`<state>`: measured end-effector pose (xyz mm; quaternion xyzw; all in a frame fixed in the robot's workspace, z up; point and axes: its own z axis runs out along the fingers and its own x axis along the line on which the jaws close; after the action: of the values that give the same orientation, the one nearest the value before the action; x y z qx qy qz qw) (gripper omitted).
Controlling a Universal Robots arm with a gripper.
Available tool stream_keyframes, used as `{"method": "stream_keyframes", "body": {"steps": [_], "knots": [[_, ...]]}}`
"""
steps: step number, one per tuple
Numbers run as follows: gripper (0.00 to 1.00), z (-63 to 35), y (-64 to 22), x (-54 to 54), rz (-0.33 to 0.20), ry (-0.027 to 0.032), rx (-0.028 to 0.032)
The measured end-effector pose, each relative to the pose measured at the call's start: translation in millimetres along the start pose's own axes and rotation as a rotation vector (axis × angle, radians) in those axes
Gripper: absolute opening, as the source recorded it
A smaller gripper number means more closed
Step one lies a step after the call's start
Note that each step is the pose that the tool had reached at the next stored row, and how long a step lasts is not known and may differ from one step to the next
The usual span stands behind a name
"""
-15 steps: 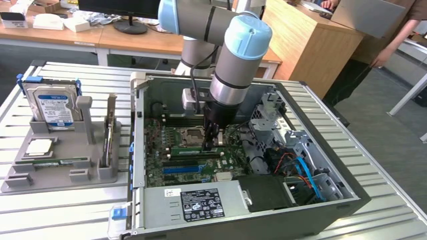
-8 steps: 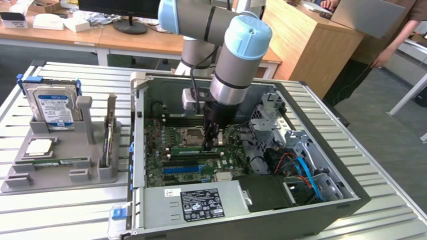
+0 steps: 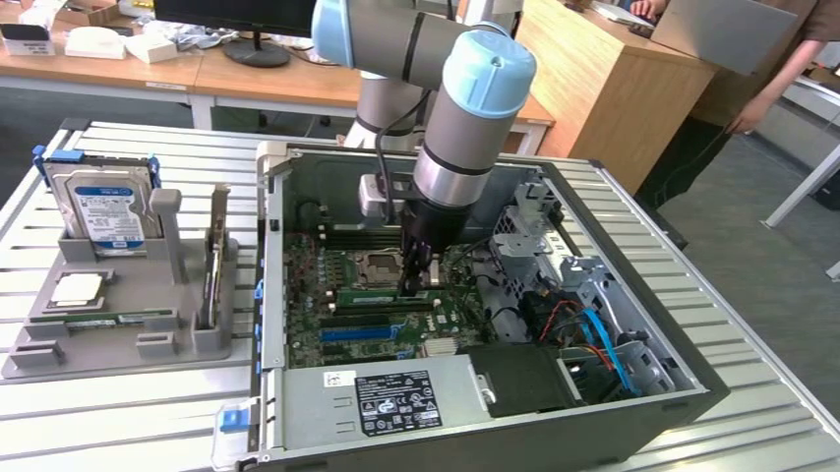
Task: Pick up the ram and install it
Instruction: 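Insert the ram into the slot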
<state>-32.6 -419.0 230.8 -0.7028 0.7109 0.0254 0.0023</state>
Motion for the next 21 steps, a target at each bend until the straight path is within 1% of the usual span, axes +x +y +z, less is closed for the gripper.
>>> {"method": "stream_keyframes", "body": {"steps": [21], "knots": [[0.11, 0.0, -0.1, 0.5, -0.013, -0.0002, -0.0005]]}}
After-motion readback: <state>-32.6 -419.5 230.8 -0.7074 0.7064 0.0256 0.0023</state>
